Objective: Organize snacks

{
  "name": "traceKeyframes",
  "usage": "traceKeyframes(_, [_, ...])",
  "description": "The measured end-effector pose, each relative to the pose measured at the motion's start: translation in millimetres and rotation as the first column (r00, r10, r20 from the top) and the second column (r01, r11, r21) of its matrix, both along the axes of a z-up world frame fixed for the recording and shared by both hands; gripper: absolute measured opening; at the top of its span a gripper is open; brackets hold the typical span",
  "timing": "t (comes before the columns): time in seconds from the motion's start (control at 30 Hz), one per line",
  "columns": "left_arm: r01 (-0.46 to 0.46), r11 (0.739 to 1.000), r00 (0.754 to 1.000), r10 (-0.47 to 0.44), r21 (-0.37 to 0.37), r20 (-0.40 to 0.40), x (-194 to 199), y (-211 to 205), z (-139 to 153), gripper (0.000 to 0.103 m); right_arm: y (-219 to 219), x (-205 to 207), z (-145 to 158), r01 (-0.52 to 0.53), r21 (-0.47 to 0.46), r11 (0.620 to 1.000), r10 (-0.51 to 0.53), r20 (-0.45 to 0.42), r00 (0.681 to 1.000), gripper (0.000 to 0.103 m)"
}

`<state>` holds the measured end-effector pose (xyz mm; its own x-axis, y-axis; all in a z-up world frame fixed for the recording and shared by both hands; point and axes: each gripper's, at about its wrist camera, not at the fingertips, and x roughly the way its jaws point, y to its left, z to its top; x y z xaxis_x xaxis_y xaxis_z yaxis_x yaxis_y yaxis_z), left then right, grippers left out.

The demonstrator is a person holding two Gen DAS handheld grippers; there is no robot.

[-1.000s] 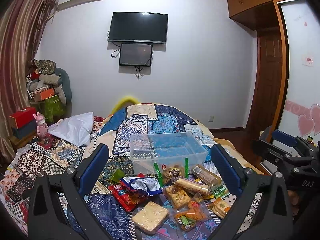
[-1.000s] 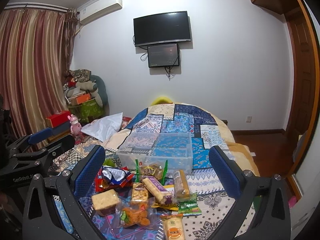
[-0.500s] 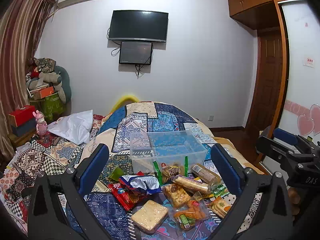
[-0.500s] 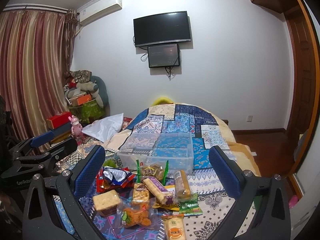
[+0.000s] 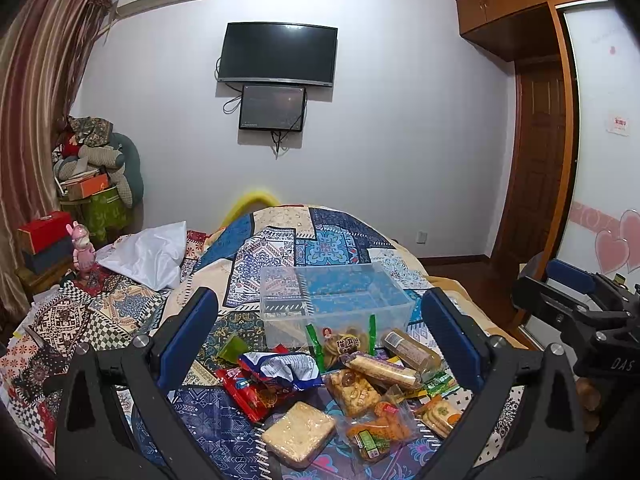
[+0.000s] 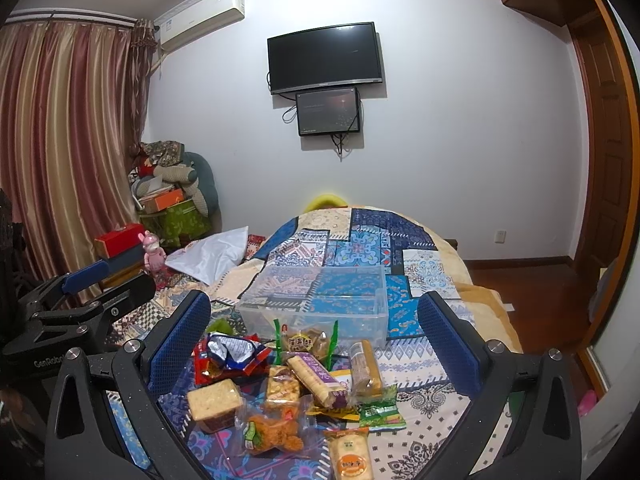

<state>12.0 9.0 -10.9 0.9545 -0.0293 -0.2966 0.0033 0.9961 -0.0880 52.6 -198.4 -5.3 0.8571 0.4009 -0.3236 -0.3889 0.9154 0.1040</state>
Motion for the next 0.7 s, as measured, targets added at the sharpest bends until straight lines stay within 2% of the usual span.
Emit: traceKeyframes(0.7, [0.011, 1.0, 1.0, -0.011, 0.008, -0.003, 8.2, -0.5, -1.8, 0.103, 1.3, 3.2, -5.8, -0.004, -0.006, 1.0, 0.004, -0.017, 1.0, 0.103])
